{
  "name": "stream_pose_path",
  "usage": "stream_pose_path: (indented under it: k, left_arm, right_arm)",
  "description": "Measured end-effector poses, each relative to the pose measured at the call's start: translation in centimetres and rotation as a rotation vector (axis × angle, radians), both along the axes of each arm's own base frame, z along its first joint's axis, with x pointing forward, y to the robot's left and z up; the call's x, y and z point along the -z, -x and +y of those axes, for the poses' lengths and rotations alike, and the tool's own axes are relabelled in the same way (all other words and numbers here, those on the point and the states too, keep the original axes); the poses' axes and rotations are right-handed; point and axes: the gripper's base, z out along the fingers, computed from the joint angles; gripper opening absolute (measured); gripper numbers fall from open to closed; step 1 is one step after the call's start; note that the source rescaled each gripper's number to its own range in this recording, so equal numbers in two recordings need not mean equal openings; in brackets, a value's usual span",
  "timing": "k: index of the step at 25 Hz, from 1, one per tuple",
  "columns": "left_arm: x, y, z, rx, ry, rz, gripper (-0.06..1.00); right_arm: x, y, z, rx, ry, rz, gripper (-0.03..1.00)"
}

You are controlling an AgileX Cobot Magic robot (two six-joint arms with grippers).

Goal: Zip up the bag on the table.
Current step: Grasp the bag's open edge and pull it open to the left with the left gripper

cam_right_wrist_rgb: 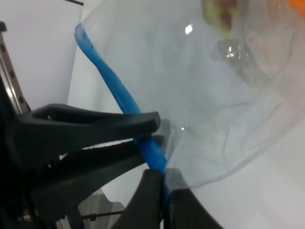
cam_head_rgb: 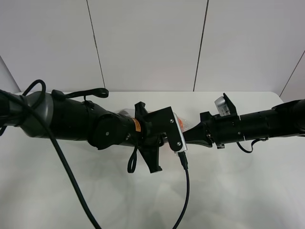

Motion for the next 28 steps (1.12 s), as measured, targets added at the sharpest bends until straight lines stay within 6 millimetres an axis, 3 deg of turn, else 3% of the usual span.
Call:
stream_pose_path:
  k: [11,28]
  left_arm:
    - [0.0,-0.2,0.3,-0.009,-0.002,0.002,0.01]
    - [0.5,-3.6,4.9,-0.158,-0.041,0.057,0.01]
  right_arm:
    - [0.0,0.0,0.0,-0.001,-0.002,0.000,0.00]
    - [0.0,-0.2,0.0,0.013,0.005,-0.004,0.00]
